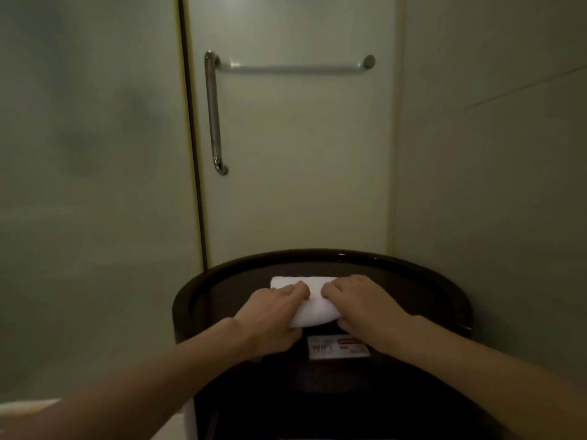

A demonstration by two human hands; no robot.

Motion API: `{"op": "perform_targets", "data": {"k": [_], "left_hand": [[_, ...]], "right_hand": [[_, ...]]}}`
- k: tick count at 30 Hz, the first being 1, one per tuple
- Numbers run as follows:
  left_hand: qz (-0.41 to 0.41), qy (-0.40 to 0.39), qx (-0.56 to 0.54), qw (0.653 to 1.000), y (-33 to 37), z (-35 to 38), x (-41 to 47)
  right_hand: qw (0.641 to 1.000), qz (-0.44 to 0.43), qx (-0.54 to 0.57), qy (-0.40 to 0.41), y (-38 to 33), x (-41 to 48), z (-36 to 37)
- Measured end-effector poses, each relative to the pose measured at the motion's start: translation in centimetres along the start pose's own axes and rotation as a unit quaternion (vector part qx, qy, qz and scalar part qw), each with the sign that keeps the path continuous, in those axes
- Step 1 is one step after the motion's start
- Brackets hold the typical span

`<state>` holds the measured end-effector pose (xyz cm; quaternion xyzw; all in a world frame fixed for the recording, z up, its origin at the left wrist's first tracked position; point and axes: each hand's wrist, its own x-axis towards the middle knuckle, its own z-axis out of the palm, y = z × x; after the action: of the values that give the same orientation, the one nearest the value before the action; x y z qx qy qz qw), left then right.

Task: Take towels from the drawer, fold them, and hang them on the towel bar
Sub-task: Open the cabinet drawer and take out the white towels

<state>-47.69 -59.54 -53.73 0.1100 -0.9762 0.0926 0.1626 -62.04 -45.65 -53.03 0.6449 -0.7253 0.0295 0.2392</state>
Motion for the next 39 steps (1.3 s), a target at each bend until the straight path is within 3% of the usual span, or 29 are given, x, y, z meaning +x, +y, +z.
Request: {"op": "perform_targets", "data": {"k": [3, 6, 8, 13, 21, 24, 27, 29, 31, 34, 39], "left_hand": [[0.040, 0.008, -0.014, 0.999, 0.2, -0.1, -1.2], [-0.002, -0.002, -0.060, 0.998, 0.2, -0.2, -0.5], [-0.019, -0.045, -0.063, 0.997, 0.2, 0.2, 0.4], [-0.021, -0.124, -0.050, 0.991, 0.3, 1.5, 1.2], [-0.016, -0.134, -0.033, 0.990, 0.4, 2.1, 1.4], [-0.013, -0.120, -0.010, 0.993, 1.1, 1.0, 0.5], [0.028, -0.032, 0.005, 0.999, 2.5, -0.7, -1.3], [0.065, 0.051, -0.032, 0.996, 3.7, -1.9, -3.1], [0.076, 0.082, -0.120, 0.986, 5.5, -2.7, -5.5], [0.112, 0.023, -0.211, 0.971, 8.3, -2.7, -9.5], [0.174, -0.150, -0.217, 0.949, 11.5, -0.8, -13.6]], "right_hand": [[0.997, -0.001, 0.050, -0.050, 0.1, -1.2, -0.1], [0.993, 0.018, 0.090, -0.072, 0.8, -1.2, -0.4], [0.990, 0.049, 0.112, -0.070, 1.3, -0.7, -0.4], [0.975, 0.061, 0.123, -0.175, 1.6, -0.3, 1.3], [0.970, 0.069, 0.147, -0.179, 1.6, -1.0, 2.4], [0.978, 0.064, 0.120, -0.155, 1.0, -1.7, 1.0], [0.993, 0.012, 0.112, -0.047, -0.1, -3.4, -1.5], [0.992, -0.030, 0.118, 0.027, -1.1, -4.8, -3.1], [0.986, -0.051, 0.145, 0.063, -1.9, -6.3, -4.6], [0.979, -0.086, 0.178, 0.047, -3.3, -8.7, -6.0], [0.974, -0.154, 0.153, -0.072, -5.7, -12.2, -5.0]]}}
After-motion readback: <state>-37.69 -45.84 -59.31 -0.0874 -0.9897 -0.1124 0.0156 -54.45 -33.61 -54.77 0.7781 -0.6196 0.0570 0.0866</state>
